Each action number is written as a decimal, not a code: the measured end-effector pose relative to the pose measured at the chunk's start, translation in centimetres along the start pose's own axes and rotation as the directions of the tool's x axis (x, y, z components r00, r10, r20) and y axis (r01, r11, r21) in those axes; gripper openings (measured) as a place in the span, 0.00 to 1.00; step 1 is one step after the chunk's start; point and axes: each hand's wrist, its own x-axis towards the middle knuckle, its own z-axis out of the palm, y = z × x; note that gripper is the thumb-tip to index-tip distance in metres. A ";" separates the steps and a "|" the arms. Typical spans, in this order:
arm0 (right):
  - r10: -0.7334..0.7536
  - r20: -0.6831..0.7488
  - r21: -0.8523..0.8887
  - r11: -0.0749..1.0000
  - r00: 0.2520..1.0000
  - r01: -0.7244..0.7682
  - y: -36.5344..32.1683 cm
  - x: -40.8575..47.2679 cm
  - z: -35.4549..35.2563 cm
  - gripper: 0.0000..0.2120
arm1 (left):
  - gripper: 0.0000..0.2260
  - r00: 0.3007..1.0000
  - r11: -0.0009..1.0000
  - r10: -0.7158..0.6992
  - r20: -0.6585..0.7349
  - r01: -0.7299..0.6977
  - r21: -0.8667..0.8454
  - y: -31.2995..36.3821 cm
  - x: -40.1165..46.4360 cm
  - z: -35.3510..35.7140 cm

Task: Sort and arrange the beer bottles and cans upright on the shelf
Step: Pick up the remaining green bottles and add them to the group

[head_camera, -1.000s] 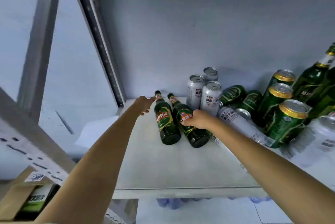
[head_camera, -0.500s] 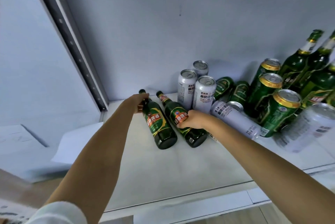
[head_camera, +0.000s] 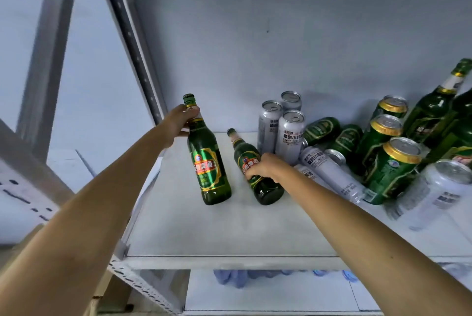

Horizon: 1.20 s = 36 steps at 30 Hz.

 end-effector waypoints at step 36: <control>-0.385 -0.365 0.530 0.663 0.848 0.529 33.3 -24.8 -5.3 0.35 | 0.25 0.921 0.897 0.377 -0.096 -0.336 0.288 7.5 -34.1 24.1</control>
